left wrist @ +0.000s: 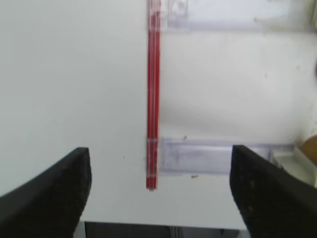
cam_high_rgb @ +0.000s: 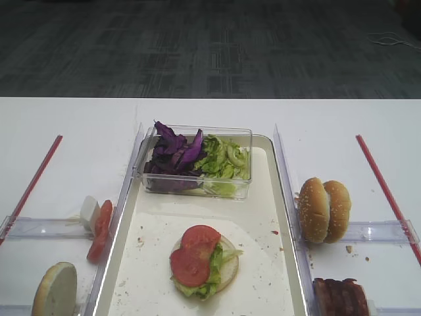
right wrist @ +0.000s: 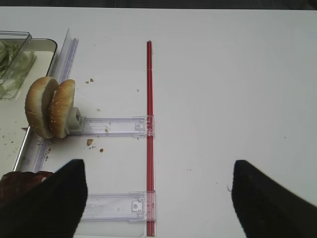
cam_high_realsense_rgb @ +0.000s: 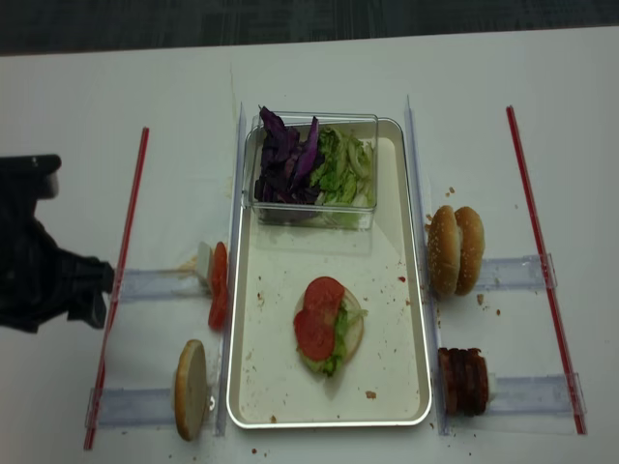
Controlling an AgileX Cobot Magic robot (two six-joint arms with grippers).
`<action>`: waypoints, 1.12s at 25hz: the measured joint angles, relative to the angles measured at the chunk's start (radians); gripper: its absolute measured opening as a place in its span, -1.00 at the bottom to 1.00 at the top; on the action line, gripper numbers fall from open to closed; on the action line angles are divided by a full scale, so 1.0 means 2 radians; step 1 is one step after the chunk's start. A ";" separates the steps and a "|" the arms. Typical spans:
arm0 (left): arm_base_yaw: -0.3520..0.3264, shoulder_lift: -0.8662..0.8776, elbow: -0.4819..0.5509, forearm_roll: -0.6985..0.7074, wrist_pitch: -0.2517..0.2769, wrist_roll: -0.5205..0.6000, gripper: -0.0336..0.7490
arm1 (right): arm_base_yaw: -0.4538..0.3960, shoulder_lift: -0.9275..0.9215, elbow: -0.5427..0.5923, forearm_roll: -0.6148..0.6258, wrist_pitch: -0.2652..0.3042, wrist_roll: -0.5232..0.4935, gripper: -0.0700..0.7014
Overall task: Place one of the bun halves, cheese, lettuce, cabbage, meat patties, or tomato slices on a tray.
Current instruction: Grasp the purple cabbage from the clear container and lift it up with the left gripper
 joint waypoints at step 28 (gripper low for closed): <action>-0.013 0.350 -0.411 -0.035 0.039 0.014 0.52 | 0.000 0.000 0.000 0.000 0.001 -0.001 0.80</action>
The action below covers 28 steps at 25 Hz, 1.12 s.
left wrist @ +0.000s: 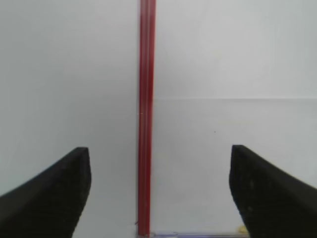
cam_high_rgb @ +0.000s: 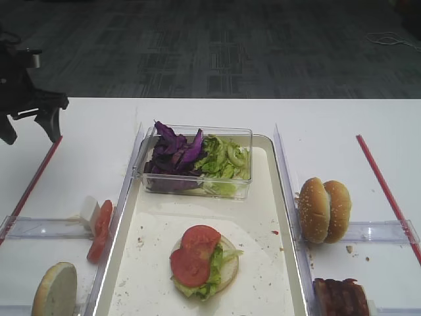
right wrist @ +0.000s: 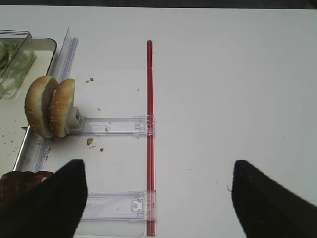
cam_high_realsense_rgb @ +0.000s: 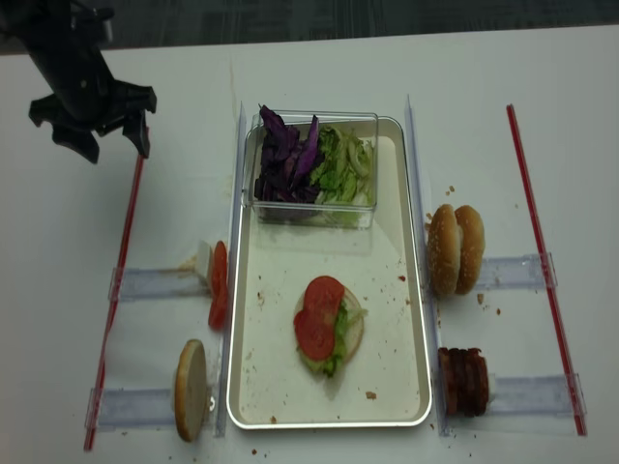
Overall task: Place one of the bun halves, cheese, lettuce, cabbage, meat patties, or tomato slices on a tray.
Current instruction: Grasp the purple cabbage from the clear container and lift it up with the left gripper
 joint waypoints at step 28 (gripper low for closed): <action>-0.280 0.000 -0.015 0.004 -0.114 0.000 0.52 | 0.000 0.000 0.000 0.000 0.000 0.000 0.80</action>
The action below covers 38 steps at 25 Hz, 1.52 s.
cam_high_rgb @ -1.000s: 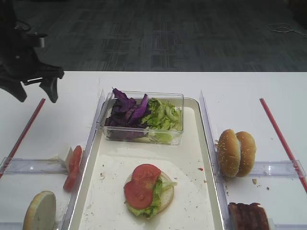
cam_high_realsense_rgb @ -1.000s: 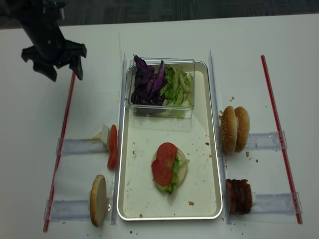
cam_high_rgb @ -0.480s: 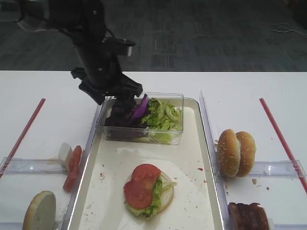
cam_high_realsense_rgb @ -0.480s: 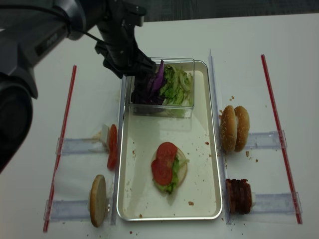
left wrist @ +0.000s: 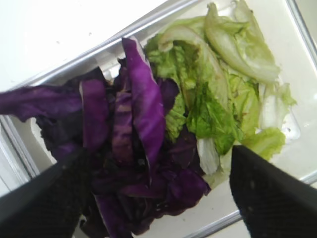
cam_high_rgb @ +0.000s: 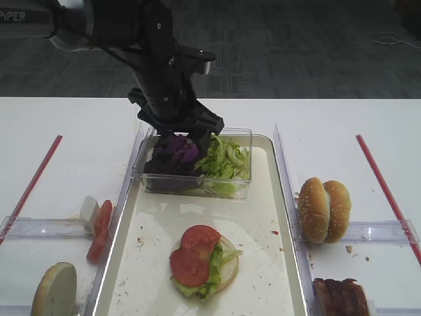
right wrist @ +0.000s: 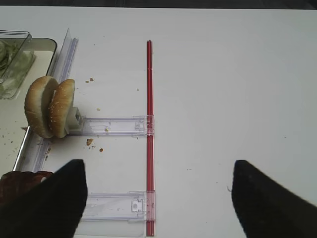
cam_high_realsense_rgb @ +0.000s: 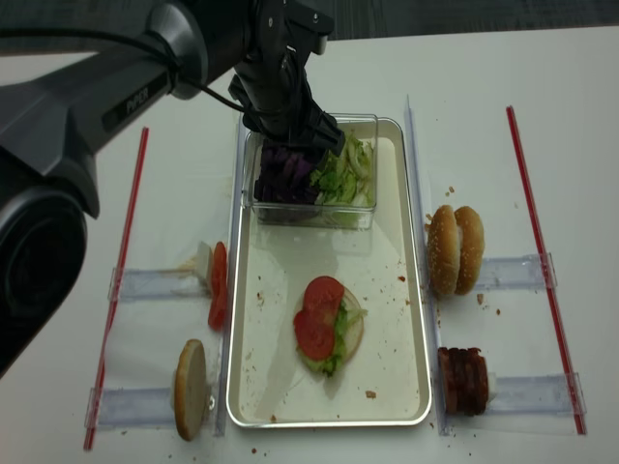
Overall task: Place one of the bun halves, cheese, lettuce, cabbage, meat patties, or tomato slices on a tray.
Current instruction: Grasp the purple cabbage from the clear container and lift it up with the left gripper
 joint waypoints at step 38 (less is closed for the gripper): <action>0.000 0.064 -0.002 0.034 -0.033 0.009 -0.66 | 0.000 0.000 0.000 0.000 0.000 0.000 0.80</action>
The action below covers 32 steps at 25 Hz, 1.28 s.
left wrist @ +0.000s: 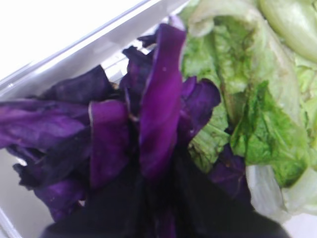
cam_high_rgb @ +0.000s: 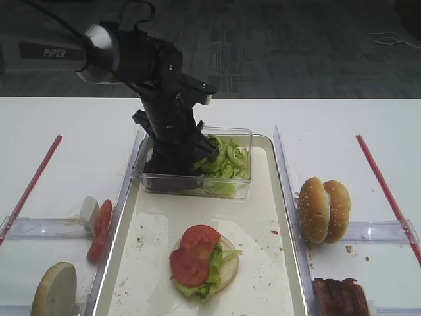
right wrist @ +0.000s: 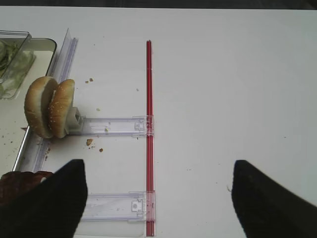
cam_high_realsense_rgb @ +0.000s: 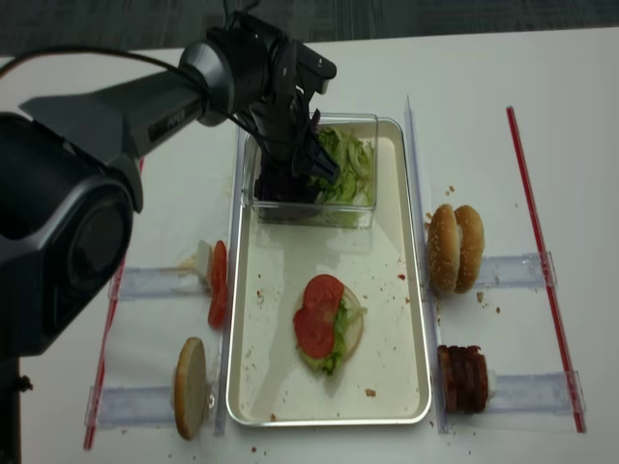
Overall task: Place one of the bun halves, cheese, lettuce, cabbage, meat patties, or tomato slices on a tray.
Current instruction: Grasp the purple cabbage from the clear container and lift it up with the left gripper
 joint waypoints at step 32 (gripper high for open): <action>0.000 -0.100 -0.003 0.000 0.185 0.007 -0.69 | 0.000 0.000 0.000 0.000 0.000 0.000 0.80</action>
